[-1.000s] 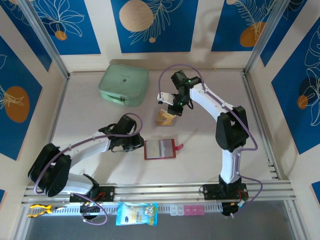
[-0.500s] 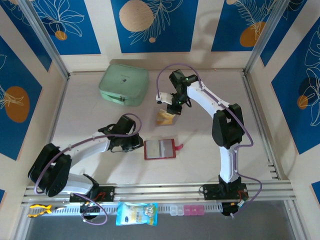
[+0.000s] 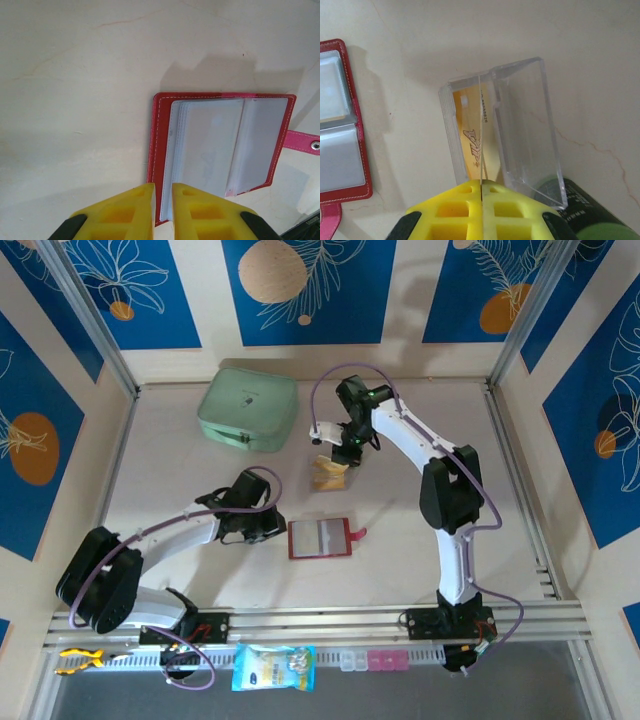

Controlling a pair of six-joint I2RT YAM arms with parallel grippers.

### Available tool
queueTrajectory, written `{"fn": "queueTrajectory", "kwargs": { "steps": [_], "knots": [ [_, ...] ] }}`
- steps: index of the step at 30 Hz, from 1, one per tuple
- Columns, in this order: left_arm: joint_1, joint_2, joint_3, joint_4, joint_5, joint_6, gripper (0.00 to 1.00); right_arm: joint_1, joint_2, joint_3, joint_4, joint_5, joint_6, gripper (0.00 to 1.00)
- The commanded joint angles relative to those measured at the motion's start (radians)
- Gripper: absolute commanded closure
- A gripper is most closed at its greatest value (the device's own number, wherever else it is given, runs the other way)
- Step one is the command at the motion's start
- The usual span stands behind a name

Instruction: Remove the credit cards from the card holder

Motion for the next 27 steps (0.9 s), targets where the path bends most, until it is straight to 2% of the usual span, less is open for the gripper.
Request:
{"fn": "queueTrajectory", "kwargs": {
  "steps": [1,10,12,16,20,27],
  "knots": [
    [0.015,-0.005,-0.014,0.004,0.006,0.009,0.84,-0.001,0.032,0.027,-0.058,-0.020,-0.027,1.00],
    [0.019,-0.001,-0.014,0.006,0.013,0.012,0.84,0.007,0.062,0.013,-0.081,-0.026,-0.023,1.00],
    [0.018,-0.001,-0.013,0.006,0.012,0.013,0.84,0.009,0.068,0.012,-0.079,-0.019,-0.023,0.96],
    [0.020,-0.001,-0.013,0.006,0.014,0.012,0.84,0.010,0.062,0.012,-0.060,-0.007,-0.011,0.80],
    [0.021,0.002,-0.007,0.006,0.016,0.013,0.84,0.009,0.027,-0.004,-0.029,0.002,0.002,0.76],
    [0.020,0.023,0.009,0.022,0.041,0.025,0.85,0.007,-0.077,-0.076,0.058,-0.049,0.112,0.76]
  ]
}}
